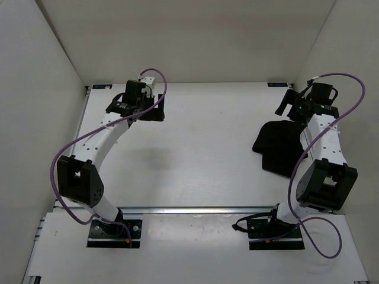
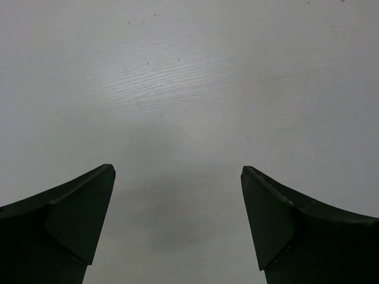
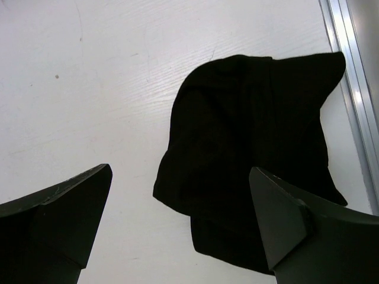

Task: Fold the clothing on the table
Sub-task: Move the skirt to the center of the board

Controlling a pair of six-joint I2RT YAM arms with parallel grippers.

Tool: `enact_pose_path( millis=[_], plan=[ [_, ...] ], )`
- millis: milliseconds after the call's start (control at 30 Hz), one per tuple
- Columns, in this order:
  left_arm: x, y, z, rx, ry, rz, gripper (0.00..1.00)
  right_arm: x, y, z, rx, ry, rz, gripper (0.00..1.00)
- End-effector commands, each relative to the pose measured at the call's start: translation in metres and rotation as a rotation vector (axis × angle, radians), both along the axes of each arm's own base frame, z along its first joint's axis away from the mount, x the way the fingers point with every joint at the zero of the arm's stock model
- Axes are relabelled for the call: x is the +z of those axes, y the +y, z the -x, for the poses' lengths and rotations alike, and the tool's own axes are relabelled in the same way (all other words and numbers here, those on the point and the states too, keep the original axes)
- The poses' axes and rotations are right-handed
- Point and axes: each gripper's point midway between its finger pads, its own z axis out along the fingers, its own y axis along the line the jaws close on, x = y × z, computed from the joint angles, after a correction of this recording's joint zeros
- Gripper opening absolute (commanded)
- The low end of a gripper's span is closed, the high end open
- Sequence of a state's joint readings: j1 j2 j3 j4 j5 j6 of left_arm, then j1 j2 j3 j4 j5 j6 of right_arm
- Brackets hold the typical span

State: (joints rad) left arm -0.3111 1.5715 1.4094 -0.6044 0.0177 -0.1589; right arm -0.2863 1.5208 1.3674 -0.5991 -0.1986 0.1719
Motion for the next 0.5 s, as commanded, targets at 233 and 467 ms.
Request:
enact_pose_path(
  millis=[233, 467],
  plan=[
    [-0.011, -0.035, 0.044, -0.177, 0.053, 0.018, 0.99, 0.032, -0.004, 0.027, -0.095, -0.032, 0.029, 1.00],
    [-0.021, -0.053, 0.071, -0.237, 0.112, 0.263, 0.99, 0.067, -0.032, 0.044, -0.230, -0.069, 0.052, 0.99]
  ],
)
